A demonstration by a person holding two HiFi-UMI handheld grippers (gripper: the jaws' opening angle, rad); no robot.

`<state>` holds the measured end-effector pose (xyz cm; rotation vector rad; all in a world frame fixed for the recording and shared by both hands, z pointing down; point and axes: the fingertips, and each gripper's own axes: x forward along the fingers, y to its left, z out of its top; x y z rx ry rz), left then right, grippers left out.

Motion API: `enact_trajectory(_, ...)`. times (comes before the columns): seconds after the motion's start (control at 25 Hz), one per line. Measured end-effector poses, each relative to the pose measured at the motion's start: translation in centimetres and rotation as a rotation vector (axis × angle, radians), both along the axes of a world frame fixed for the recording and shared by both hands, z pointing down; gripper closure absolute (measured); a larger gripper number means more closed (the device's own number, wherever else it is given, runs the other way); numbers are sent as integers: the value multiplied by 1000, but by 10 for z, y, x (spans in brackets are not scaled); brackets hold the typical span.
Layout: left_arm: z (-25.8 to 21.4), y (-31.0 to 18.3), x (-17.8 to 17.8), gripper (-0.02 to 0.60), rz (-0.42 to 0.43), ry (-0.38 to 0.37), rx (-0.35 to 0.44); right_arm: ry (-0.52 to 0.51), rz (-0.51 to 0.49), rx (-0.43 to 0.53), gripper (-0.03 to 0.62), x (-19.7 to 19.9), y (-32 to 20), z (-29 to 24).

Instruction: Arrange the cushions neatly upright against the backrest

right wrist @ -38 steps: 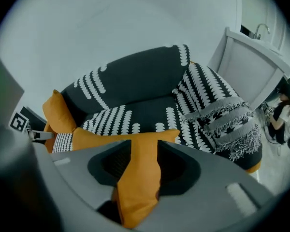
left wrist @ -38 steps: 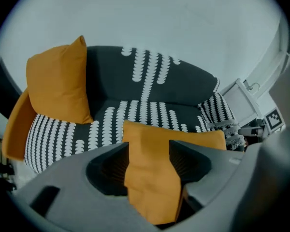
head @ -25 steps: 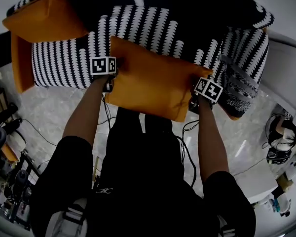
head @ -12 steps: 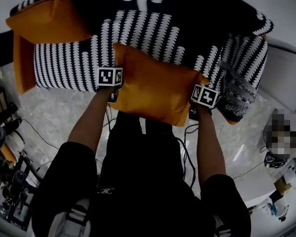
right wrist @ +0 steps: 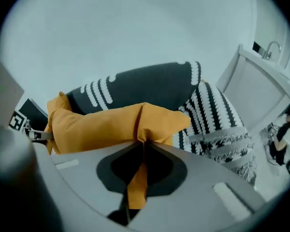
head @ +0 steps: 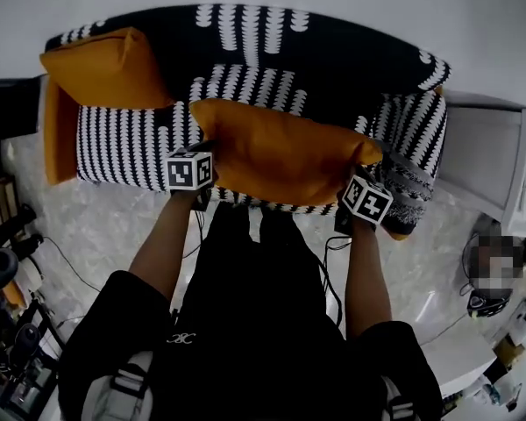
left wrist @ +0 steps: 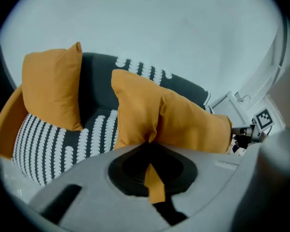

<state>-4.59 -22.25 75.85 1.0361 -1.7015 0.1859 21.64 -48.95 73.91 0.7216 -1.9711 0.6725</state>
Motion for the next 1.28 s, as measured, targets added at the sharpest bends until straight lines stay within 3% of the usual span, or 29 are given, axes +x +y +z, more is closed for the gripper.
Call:
enact_trajectory(0.16,-42,-38,-32,568,-33,-64,98,-108,-16,117,571,-43,-48,-56)
enact_trajectory(0.32,-69,-73,-63,568,-48,-111,145,-168,-38,196,571,-80,-90,-94)
enact_trajectory(0.6,-85,-128,-104,568,-50,-171,191,-216,-50,239,571,-116,-141,-103)
enact_trajectory(0.72,-76,-143,-115,568,-40,-171,186,-245,-50,252,569,-127,-157,-91)
enact_trajectory(1.28,12,-152,-117,566,-8,-126,43,-124,-81,205,562,-143,-182,-4)
